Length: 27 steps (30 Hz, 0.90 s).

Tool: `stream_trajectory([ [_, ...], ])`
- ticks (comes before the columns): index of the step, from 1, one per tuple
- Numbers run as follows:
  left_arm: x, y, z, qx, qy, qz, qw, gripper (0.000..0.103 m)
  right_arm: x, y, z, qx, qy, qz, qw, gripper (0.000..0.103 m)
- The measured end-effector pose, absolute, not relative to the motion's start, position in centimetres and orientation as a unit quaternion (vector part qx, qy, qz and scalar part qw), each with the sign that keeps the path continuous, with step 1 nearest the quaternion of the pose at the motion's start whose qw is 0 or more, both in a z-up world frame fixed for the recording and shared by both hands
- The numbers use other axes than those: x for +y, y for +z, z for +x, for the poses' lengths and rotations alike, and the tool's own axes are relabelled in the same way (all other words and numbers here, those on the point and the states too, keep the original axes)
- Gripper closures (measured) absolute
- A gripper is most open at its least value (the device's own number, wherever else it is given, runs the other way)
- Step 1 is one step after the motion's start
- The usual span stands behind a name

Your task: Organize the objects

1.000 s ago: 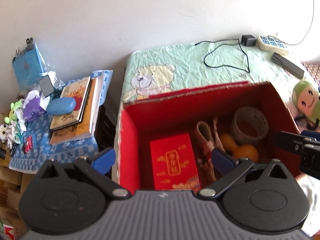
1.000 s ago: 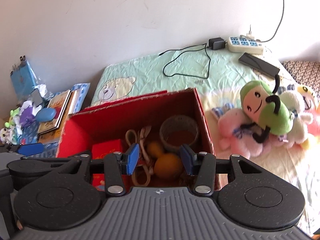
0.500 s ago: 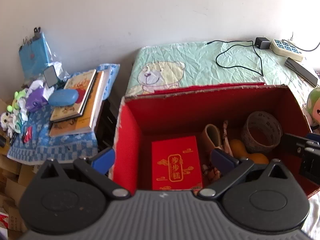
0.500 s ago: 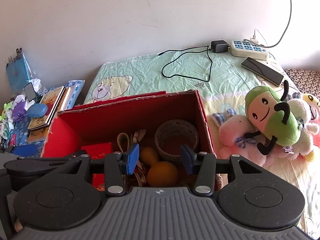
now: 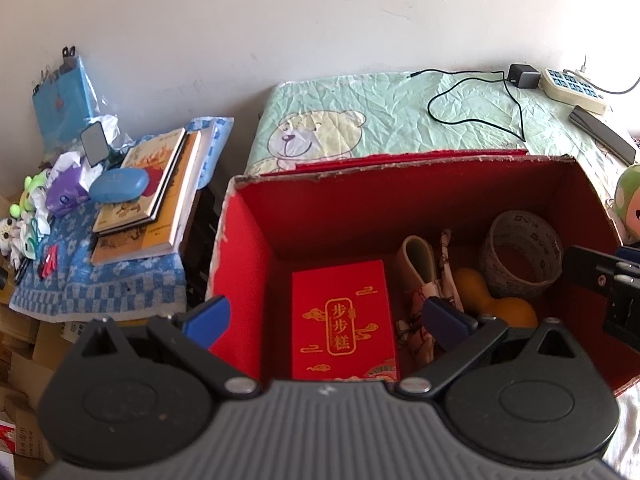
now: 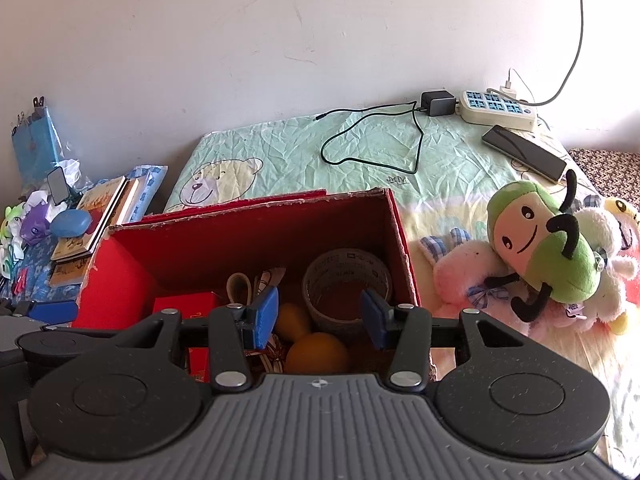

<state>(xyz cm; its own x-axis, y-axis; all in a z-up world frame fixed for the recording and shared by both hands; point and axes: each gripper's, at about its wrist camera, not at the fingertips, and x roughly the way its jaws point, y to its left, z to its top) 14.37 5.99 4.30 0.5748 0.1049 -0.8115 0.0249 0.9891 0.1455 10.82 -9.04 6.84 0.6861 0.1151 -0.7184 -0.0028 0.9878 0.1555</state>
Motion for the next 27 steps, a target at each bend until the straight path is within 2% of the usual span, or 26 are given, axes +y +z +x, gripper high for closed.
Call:
stream_trajectory([
  [27,5.4,4.3,12.3,0.452,-0.001,0.060,0.890,0.001,-9.7,5.4,9.8,0.389,0.032,0.093,0.916,0.055],
])
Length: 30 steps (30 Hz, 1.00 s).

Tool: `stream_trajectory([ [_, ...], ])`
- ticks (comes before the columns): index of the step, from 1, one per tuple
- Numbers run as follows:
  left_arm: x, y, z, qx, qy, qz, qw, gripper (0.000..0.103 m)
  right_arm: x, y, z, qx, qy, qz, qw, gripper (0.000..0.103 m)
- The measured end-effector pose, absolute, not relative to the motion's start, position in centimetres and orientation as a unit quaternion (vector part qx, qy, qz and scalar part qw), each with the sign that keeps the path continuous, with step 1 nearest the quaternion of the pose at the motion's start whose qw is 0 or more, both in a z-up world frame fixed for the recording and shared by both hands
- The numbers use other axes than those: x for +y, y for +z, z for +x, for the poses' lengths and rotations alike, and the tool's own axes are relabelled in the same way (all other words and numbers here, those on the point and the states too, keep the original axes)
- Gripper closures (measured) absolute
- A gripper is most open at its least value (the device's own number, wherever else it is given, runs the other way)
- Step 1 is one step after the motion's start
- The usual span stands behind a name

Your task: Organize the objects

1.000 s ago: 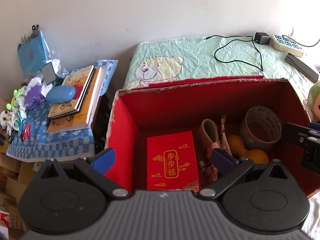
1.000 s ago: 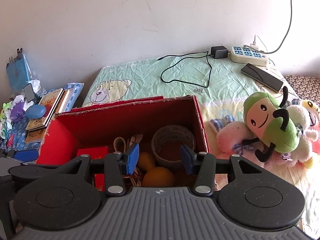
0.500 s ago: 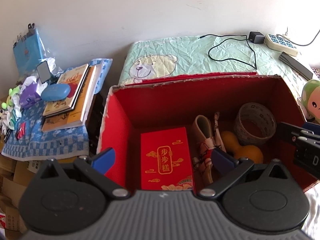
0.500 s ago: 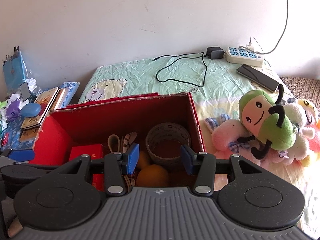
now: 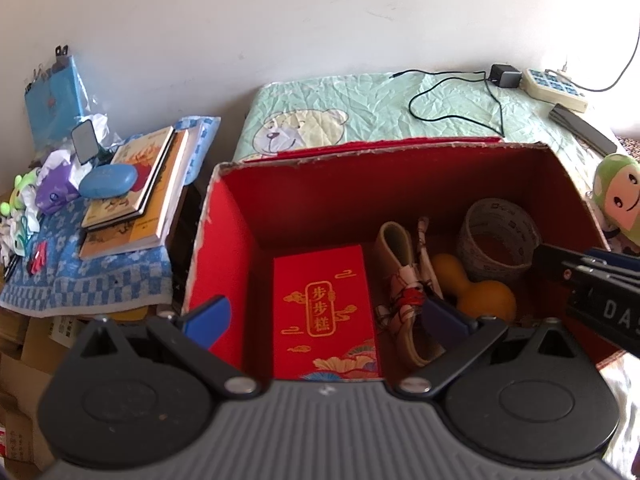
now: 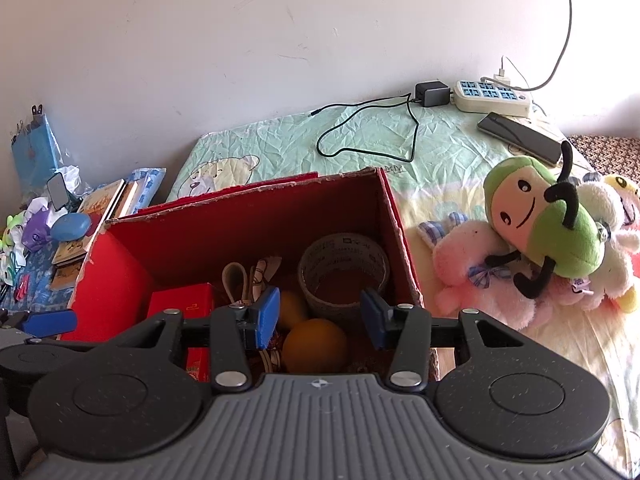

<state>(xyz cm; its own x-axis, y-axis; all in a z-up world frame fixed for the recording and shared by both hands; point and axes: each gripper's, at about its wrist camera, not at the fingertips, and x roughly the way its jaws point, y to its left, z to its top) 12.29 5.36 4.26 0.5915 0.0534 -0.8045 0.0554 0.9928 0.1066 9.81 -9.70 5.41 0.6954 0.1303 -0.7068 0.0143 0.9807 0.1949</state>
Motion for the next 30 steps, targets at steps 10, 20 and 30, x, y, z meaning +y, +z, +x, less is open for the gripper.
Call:
stream_trajectory([
  [10,4.4,4.4,11.5,0.449,-0.019,0.063,0.891,0.001,-10.3,5.4,8.9,0.389,0.028,0.096,0.916,0.059],
  [20,4.2,4.0,11.5,0.458,-0.018,0.061,0.887,0.001,-10.9,5.1,8.3,0.388,0.023,0.103,0.916,0.059],
  [30,4.2,3.9,11.5,0.462,-0.011,0.066,0.884,0.001,-10.8,4.9,8.1,0.392,0.022,0.090,0.915,0.059],
])
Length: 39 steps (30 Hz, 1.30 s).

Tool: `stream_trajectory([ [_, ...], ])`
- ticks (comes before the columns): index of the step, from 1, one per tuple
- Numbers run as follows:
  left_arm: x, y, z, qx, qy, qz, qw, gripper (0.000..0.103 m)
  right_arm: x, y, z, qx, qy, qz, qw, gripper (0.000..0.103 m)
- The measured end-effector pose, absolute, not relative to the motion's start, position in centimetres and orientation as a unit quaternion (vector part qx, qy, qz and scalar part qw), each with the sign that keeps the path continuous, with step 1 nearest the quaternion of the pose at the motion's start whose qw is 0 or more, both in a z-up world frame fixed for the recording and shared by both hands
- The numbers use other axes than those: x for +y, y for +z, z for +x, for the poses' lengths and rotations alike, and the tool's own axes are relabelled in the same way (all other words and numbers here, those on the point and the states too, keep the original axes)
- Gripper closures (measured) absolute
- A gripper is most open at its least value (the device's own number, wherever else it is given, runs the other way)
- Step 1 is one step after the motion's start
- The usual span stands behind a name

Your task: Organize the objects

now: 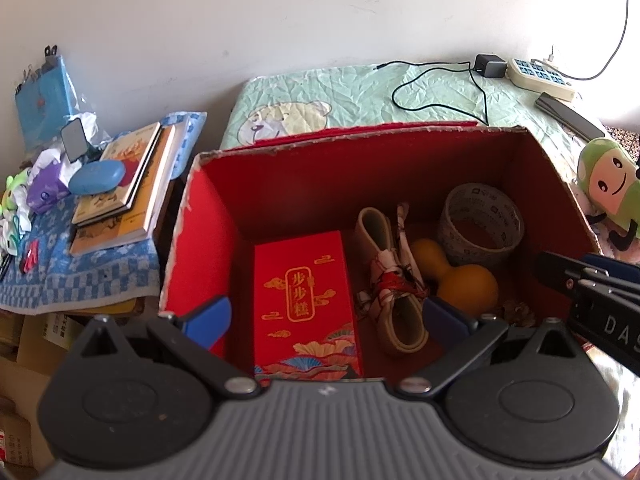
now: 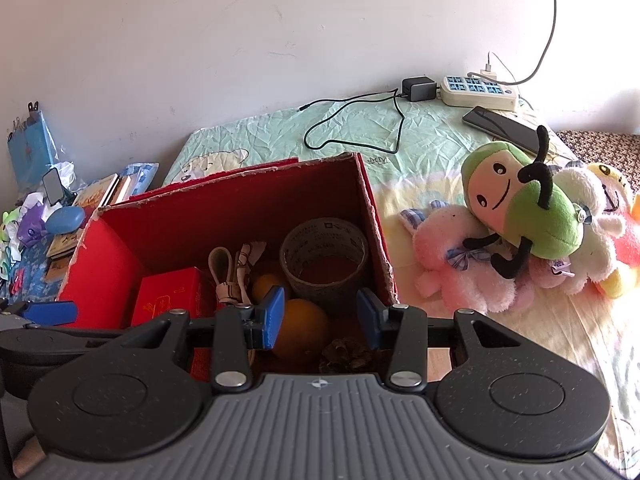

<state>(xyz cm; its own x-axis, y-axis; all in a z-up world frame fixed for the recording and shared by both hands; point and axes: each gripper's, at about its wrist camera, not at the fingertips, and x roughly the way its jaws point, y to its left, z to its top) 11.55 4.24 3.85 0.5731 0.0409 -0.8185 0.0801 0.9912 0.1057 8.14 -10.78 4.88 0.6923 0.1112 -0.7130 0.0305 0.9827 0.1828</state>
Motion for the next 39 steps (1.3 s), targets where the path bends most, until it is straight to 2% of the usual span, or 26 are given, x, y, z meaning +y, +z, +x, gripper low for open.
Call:
stream_trajectory([
  [39,4.1,2.6,12.4,0.482,-0.011,0.068,0.874,0.001,-10.9,3.9,8.7,0.405,0.024,0.090,0.909,0.059],
])
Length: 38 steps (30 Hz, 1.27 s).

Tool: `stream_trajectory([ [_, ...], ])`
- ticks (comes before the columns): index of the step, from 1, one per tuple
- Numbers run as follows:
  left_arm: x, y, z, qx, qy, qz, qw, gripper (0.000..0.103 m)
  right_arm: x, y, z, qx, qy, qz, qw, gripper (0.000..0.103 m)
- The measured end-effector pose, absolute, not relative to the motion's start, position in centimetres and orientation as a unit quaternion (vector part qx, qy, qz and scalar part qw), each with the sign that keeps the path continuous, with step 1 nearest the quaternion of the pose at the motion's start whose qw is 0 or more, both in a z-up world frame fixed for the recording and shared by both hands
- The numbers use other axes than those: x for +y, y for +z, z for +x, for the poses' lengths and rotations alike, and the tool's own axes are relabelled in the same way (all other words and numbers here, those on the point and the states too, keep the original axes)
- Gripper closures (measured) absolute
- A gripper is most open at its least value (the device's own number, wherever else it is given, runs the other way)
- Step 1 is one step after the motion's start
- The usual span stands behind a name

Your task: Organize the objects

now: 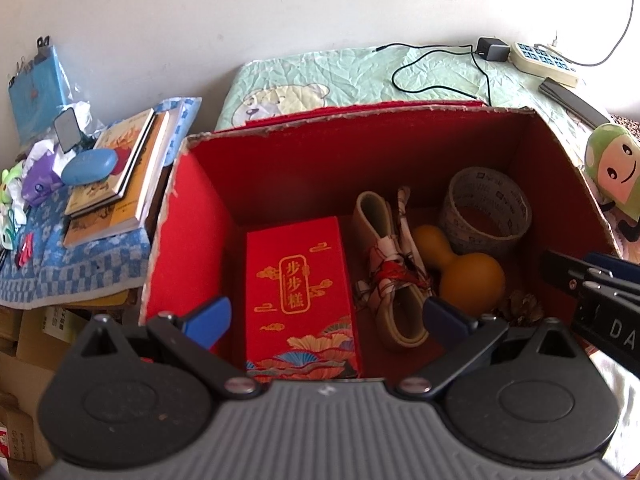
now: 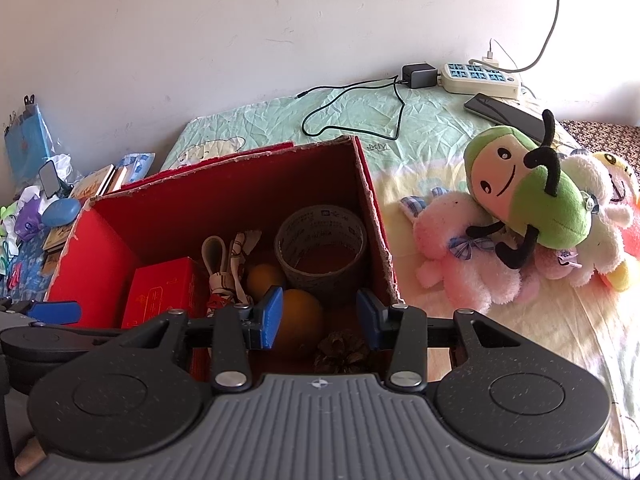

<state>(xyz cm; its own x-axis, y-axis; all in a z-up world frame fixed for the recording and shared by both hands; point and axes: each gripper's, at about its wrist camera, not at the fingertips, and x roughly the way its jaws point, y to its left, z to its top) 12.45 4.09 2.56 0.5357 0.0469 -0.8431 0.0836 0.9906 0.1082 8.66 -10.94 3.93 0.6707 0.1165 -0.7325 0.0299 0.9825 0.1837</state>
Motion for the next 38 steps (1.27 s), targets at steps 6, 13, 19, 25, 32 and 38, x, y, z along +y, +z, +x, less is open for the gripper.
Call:
stream_trajectory([
  [6,4.22,2.50,12.35,0.482,-0.010,0.067,0.874,0.001,-10.86,3.91,8.48,0.406,0.022,0.091,0.909,0.059],
  [13,4.24,2.39,11.90,0.480,-0.013,0.069,0.874,0.001,-10.81,3.91,8.29,0.406,0.021,0.090,0.909,0.059],
  [19,4.33,2.29,11.84,0.483,-0.012,0.068,0.873,0.001,-10.83,3.82,8.05,0.407,0.021,0.088,0.909,0.059],
  [25,4.44,2.17,11.74,0.483,-0.010,0.067,0.873,0.001,-10.68,3.68,8.05,0.410,0.020,0.086,0.908,0.059],
  [32,4.53,2.15,11.68,0.481,-0.010,0.070,0.874,0.001,-10.56,3.75,8.17,0.409,0.021,0.083,0.908,0.059],
  [38,4.56,2.56,11.83,0.474,-0.015,0.061,0.878,0.001,-10.52,3.99,8.17,0.406,0.020,0.080,0.910,0.059],
])
